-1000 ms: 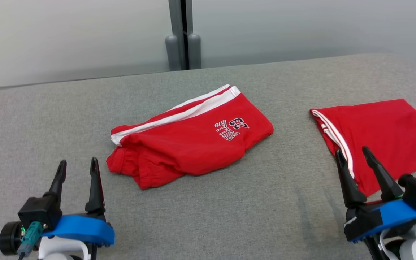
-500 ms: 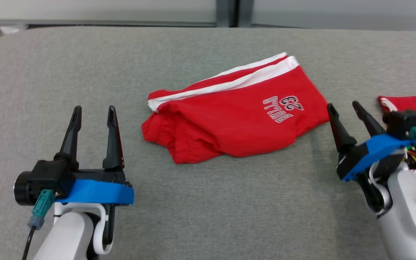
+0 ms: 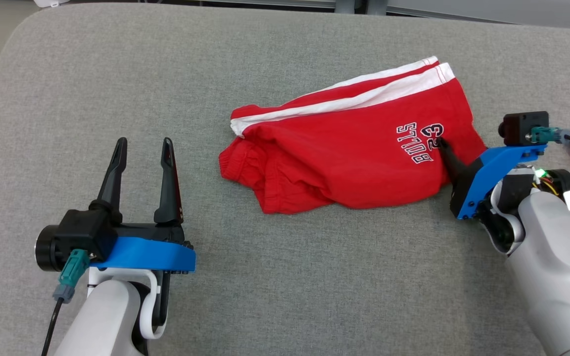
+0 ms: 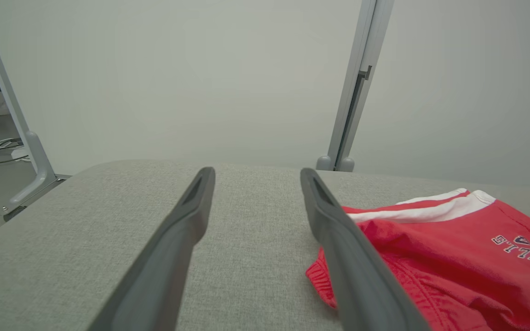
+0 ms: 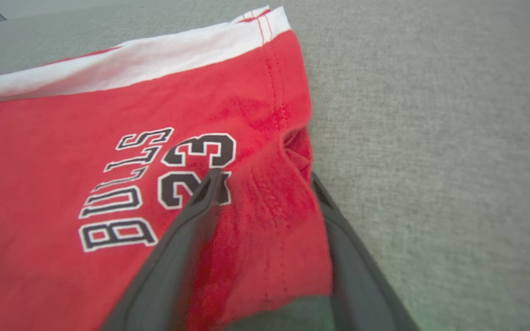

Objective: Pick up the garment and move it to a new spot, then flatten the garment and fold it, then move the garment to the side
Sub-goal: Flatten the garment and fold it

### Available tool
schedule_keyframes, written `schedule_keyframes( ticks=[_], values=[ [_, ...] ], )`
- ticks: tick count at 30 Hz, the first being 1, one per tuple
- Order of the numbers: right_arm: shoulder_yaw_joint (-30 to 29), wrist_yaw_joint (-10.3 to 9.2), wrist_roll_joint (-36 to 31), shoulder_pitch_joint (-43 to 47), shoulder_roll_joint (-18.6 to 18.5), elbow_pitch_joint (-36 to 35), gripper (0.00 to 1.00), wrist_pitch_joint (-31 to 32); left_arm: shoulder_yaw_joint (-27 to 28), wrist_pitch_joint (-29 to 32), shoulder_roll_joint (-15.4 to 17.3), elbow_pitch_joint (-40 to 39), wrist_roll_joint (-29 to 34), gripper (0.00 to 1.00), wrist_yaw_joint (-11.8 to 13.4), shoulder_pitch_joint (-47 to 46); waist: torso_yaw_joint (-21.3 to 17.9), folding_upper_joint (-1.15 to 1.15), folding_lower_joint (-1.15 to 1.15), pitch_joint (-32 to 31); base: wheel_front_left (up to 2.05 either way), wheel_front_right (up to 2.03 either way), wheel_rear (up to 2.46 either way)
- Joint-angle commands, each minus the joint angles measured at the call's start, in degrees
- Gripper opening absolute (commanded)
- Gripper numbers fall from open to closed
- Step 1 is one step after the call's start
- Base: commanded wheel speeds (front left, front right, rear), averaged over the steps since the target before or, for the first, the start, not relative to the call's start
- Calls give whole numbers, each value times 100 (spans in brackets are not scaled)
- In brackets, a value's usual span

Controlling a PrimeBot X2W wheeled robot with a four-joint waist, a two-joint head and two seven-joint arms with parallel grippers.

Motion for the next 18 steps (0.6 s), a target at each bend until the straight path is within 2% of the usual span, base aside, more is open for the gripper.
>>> schedule_keyframes(
  ticks=[1, 5, 9, 13, 18],
  values=[
    [173, 24, 47, 83, 128, 140, 0, 19, 36, -33, -7, 11, 44, 100, -24, -65, -41, -1, 0, -22, 0, 0, 0],
    [254, 15, 78, 64, 60, 28, 0, -398, 92, -35, -34, -10, 114, 100, -45, -2, -128, -1, 0, -82, 0, 0, 0],
    [259, 15, 188, 428, 107, -238, 0, -829, 136, -36, -18, 16, 159, 100, -72, 93, -259, -1, 0, -219, 0, 0, 0],
    [125, 14, 280, 1063, 141, -651, 0, -1145, 172, -35, 59, 48, 161, 100, -80, 224, -448, -1, 0, -406, 0, 0, 0],
    [-183, 14, 341, 2024, 251, -1296, 0, -1227, 211, 8, 155, 45, 108, 100, -42, 405, -688, -1, 0, -640, 0, 0, 0]
  ],
)
